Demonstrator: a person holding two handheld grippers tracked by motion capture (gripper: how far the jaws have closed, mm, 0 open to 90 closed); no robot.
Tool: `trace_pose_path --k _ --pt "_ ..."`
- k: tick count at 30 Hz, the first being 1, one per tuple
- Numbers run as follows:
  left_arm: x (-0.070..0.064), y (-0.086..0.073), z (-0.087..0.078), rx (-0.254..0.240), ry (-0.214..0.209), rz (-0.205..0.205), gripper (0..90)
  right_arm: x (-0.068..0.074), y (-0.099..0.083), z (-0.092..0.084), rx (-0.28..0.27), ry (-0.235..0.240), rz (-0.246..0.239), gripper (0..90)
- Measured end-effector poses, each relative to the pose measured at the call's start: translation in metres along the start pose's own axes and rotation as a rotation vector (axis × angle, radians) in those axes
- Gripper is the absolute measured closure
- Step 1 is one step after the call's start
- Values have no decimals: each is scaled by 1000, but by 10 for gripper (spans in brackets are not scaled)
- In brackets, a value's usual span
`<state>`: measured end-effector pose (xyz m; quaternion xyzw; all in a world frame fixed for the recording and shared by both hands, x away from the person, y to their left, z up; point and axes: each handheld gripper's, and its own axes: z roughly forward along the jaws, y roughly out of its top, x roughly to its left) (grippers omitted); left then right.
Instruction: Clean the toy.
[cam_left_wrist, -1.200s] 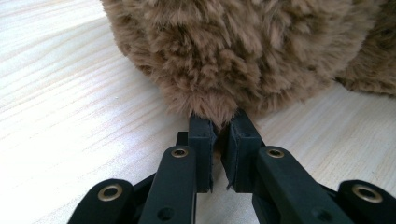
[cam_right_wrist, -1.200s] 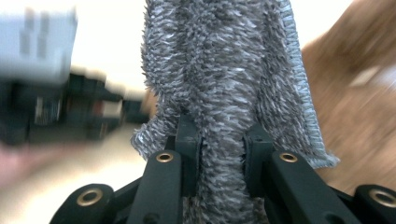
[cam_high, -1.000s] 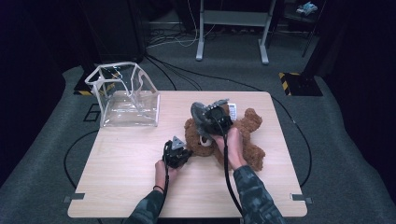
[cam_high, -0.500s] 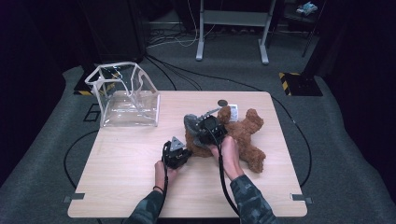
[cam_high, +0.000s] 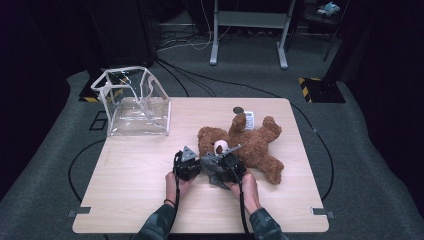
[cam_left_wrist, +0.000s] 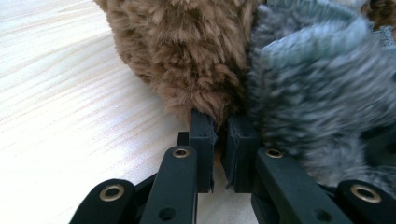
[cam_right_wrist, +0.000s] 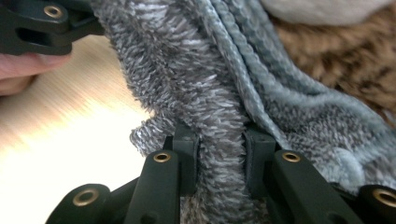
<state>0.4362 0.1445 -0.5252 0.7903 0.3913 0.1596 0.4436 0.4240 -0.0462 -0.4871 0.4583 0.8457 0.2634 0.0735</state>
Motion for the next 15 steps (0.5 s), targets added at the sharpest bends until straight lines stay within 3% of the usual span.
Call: trace_pose_path --k 4,8,12,15 --pt "1 0 0 -3 5 -8 827 -5 7 -33 -81 11 -7 719" --pt "-1 0 1 2 18 -8 827 -17 23 -67 -182 -37 4 719" --pt "-1 1 2 23 20 1 829 -30 38 -81 -234 -92 22 719" --pt "-1 1 3 23 23 -7 830 -35 45 -74 -202 -143 -1 721"
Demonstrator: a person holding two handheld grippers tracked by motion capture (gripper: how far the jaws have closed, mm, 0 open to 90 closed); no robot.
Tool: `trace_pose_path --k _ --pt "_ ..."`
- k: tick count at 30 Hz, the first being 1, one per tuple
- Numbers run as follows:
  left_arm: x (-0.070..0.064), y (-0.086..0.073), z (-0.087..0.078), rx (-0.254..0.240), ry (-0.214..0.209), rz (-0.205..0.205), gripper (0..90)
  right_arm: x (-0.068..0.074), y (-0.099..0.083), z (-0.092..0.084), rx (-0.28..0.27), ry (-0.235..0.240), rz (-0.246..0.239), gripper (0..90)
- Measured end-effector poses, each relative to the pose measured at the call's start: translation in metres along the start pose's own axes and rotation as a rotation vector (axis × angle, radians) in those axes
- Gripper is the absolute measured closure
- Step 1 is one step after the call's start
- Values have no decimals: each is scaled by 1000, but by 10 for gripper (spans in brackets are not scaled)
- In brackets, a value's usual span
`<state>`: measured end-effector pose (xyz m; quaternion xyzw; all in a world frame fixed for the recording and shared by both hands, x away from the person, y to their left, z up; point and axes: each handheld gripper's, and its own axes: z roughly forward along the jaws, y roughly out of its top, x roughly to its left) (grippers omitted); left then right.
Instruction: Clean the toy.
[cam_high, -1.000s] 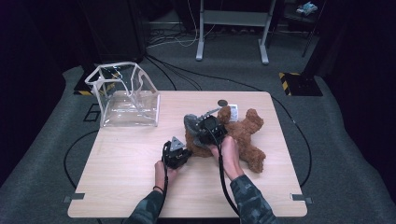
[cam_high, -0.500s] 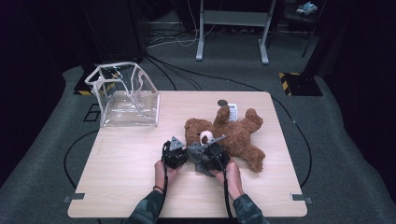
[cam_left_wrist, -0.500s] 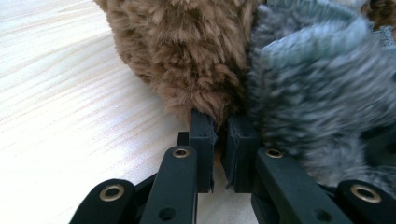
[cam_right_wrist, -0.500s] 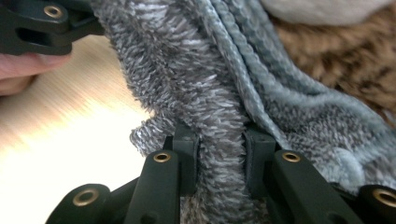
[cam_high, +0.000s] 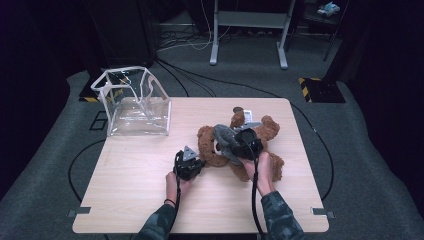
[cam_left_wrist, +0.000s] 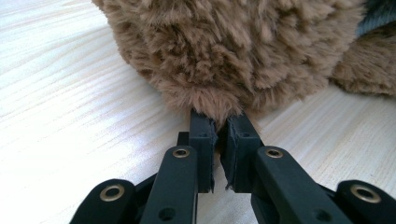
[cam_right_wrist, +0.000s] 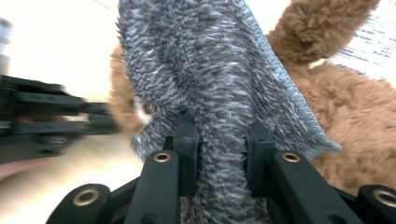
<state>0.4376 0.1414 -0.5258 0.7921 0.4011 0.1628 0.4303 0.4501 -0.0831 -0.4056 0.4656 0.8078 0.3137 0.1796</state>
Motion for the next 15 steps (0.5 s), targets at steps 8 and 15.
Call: trace_pose_path --k 8,15 --pt "-2 0 1 10 6 21 829 -23 -2 6 58 -103 16 721" --pt "-3 1 2 21 7 27 828 -16 27 -7 1 -135 -44 721"
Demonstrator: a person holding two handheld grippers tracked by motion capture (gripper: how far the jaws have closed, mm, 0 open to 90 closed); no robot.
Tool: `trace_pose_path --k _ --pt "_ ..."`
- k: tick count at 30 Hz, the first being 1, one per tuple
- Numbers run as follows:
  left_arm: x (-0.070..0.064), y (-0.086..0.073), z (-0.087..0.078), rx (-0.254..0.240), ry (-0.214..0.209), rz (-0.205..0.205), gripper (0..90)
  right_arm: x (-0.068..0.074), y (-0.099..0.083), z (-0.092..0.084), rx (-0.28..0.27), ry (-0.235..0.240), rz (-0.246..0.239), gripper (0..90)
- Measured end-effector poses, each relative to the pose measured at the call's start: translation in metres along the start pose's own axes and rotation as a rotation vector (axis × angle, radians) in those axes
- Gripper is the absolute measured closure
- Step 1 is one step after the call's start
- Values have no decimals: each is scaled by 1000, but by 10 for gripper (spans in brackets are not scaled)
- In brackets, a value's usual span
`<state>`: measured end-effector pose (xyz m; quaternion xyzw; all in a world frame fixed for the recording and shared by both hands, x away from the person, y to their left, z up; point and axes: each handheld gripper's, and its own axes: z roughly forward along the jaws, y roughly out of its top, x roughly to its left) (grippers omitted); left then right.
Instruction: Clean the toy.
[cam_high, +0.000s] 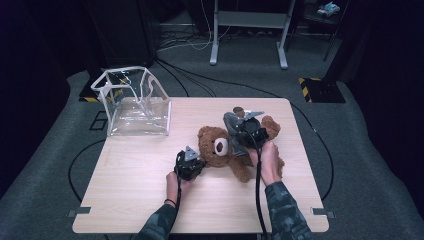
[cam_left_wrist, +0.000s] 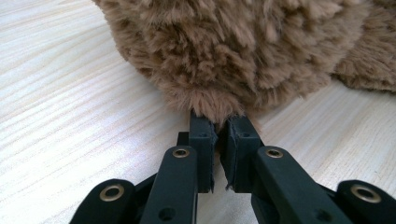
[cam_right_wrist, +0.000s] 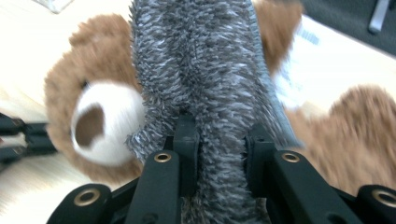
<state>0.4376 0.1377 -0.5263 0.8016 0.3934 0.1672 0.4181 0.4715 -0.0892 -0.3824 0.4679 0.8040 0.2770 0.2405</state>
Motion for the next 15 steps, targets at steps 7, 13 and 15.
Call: trace_pose_path --k 7,13,15 --pt "0 0 0 -7 7 6 829 21 17 37 102 -30 -142 728" --pt "1 0 -1 -4 0 3 830 -10 30 41 128 -122 -84 733" --pt "1 0 -1 -3 0 3 829 -20 34 38 124 -164 -70 735"
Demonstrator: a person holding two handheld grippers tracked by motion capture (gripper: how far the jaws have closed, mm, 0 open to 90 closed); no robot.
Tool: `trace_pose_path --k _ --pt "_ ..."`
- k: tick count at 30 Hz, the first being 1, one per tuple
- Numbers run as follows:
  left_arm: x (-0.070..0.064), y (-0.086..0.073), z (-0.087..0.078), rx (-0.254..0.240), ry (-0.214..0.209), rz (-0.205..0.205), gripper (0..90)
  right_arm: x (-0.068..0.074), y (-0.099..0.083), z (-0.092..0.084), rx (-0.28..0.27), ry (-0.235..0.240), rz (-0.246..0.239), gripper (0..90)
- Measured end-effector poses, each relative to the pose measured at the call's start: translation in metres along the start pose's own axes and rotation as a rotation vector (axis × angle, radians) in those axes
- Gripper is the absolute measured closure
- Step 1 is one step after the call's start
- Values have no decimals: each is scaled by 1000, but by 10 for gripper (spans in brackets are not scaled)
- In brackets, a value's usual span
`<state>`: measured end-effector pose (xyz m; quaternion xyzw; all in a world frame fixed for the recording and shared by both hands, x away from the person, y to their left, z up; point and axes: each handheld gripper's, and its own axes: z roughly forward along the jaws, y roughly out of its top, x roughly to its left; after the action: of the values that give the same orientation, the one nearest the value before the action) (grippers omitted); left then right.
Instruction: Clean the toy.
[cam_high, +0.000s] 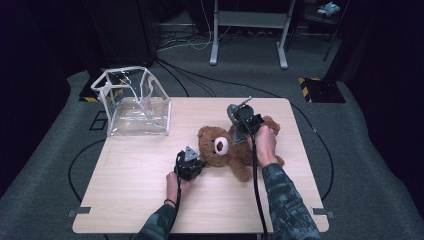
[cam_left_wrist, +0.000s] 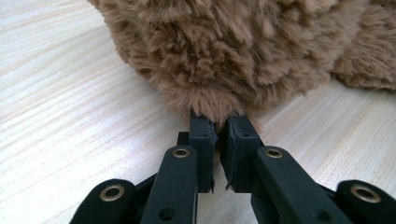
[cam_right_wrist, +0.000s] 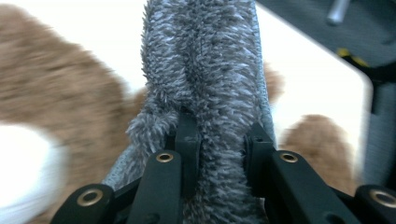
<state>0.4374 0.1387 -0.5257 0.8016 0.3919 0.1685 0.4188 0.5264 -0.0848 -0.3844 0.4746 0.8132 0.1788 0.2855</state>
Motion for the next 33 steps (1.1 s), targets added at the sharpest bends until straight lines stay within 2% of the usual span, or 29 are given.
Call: trace_pose_path --k 2,4,7,8,9,10,12,14,15,16,18,23,24,28,29,31,33 --pt "0 0 0 0 -1 2 830 -10 2 -4 -3 -9 24 735" --pt "0 0 1 1 1 3 830 -13 2 -12 -29 -14 34 735" --pt "-1 0 1 1 0 -3 829 -5 2 -20 -83 74 31 734" --pt "-1 0 1 3 0 -2 830 0 2 -21 -94 144 34 734" --pt "-1 0 1 1 0 -2 830 6 2 -19 -91 195 19 734" --pt "-1 0 1 0 6 4 830 14 2 -16 -69 211 1 734" --pt "-1 0 1 -2 11 3 830 26 2 -7 -26 236 2 735" --pt "-1 0 0 -6 15 1 830 24 0 6 -13 191 -25 736" --pt "-1 0 0 -6 12 2 830 20 -2 11 -3 181 -7 737" --pt "0 0 0 -9 16 2 830 15 -3 13 -1 147 5 737" --pt "0 0 0 -9 23 -10 831 4 -6 16 6 127 35 737" --pt "-1 0 1 4 41 -10 833 -12 -13 9 20 5 42 739" --pt "-1 0 1 6 35 -9 833 -18 -16 8 29 1 36 738" --pt "-1 0 2 3 39 -13 834 -36 -24 -2 35 -25 107 736" --pt "-1 0 2 4 39 -13 833 -40 -26 -6 25 -50 121 736" --pt "-1 0 2 4 40 -14 833 -47 -31 -11 26 -63 158 736" --pt "0 0 2 14 42 -7 833 -53 -35 -13 50 -93 172 735"
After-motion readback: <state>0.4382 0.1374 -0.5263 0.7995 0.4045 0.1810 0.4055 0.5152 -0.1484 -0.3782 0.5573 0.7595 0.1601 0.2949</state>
